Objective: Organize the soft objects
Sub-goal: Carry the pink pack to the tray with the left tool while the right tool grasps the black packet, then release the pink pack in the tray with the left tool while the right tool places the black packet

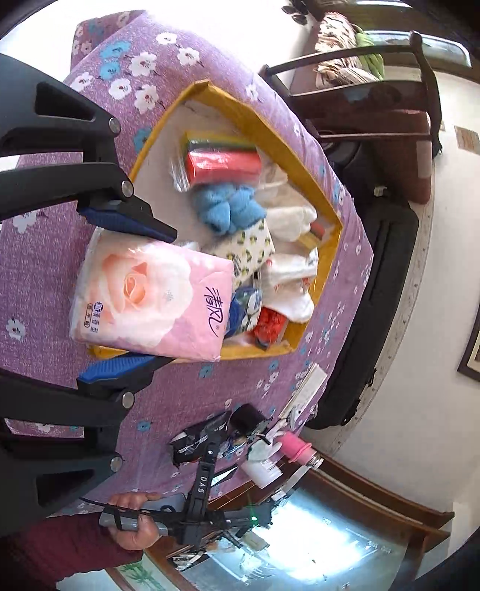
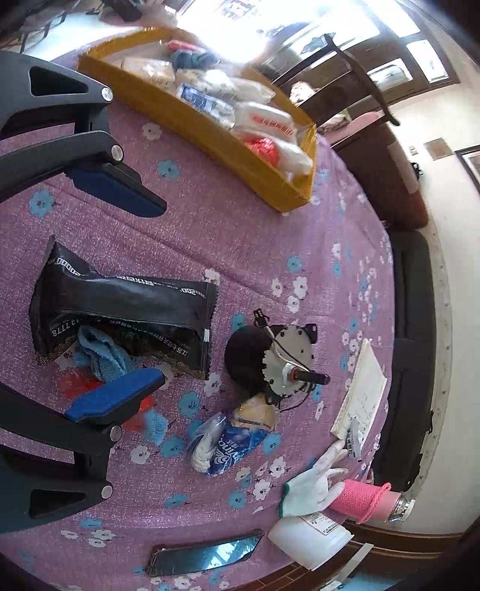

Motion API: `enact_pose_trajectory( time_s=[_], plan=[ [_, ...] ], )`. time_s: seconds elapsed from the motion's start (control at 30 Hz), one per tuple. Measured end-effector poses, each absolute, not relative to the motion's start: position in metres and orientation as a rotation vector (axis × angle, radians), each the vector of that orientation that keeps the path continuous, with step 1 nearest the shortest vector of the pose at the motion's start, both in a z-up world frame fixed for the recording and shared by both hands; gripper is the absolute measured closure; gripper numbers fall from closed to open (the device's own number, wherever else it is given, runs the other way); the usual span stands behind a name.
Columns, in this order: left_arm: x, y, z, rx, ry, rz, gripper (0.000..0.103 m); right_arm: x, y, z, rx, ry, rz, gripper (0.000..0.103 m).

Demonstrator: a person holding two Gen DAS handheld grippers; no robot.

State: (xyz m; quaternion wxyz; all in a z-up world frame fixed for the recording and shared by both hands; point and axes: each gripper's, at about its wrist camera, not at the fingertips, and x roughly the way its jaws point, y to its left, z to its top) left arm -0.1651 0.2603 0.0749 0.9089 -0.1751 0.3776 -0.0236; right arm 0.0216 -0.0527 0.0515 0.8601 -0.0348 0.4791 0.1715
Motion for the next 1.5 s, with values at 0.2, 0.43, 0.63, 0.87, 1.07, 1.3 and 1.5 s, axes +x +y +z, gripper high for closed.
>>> enact_pose_trajectory(
  time_s=[0.2, 0.43, 0.63, 0.87, 1.07, 1.3, 1.5],
  plan=[
    [-0.169, 0.28, 0.069, -0.423, 0.79, -0.03, 0.047, 0.023, -0.044, 0.028, -0.105, 1.085, 0.312, 0.065],
    [-0.142, 0.27, 0.06, -0.403, 0.854, -0.012, 0.047, 0.008, -0.045, 0.051, -0.07, 1.022, 0.321, 0.073],
    [-0.111, 0.295, 0.046, -0.406, 0.95, 0.16, 0.035, -0.013, -0.032, 0.088, 0.028, 0.969, 0.444, 0.073],
    [-0.131, 0.294, 0.059, -0.447, 0.852, 0.111, 0.034, -0.029, 0.047, 0.096, 0.137, 1.046, 0.728, 0.073],
    [-0.179, 0.311, 0.09, -0.462, 0.712, 0.146, 0.025, -0.033, 0.128, 0.065, 0.168, 1.18, 0.851, 0.073],
    [-0.195, 0.32, 0.097, -0.377, 0.673, 0.225, 0.022, -0.002, 0.164, 0.04, 0.027, 1.198, 0.626, 0.071],
    [-0.196, 0.321, 0.088, -0.324, 0.695, 0.304, 0.016, -0.012, 0.172, 0.053, -0.069, 1.107, 0.627, 0.056]
  ],
)
